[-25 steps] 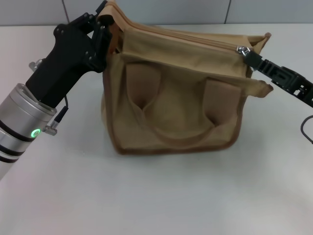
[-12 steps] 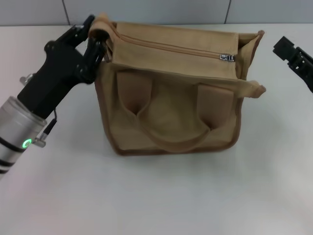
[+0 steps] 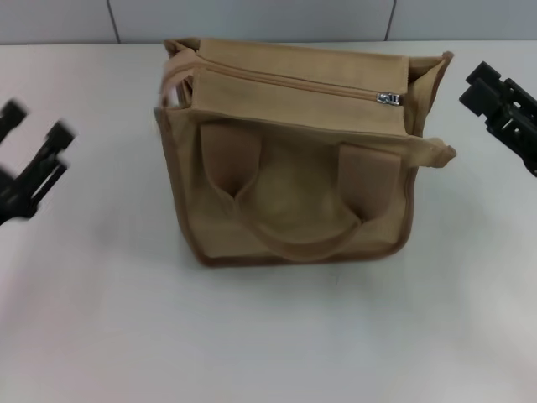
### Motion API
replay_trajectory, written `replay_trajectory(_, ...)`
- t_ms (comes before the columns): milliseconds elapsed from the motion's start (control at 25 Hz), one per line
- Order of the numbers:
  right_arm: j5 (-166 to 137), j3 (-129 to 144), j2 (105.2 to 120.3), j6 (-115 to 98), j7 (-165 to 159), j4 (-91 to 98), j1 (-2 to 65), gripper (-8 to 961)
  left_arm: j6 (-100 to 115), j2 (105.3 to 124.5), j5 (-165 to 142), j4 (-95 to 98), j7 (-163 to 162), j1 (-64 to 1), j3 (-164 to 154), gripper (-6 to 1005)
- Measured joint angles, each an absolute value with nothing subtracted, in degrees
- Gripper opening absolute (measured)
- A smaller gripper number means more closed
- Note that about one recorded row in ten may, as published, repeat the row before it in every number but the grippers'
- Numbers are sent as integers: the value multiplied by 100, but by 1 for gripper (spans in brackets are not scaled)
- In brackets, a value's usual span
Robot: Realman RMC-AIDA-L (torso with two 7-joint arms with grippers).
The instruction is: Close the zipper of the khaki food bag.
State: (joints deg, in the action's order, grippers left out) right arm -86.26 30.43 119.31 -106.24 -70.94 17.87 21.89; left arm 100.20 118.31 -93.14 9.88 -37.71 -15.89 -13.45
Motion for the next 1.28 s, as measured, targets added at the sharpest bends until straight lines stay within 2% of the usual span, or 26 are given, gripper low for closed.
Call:
replay_trajectory(240,-8931,3563,11926,-11284,-6013,1807,2246,682,11122,11641,-9793,2041,-4362,-1036,-2165,748)
replay_trajectory(360,-9252,4156,11928,-11318,-5274,1827,2340,694,11429,11452,-10005,2308,-4712,-1061,-3011,767)
replay_trajectory(440,-9517,4541,11933,-11220,-4963,1829,2431,693,11405,11427,-10120,2383,-4756,-1118,-3305,779)
replay_trajectory(800,-9926,5430,11957,-10470,-4781,1746,2666,689,11229,11577,-11432,2575,-4763,-1627,-3590,784)
replay_trajectory(1280,-9915,5441,11962,-10263,-4776,1705,2622,689,10715,11760,-11701,2587,-4903,-1768,-3596,784)
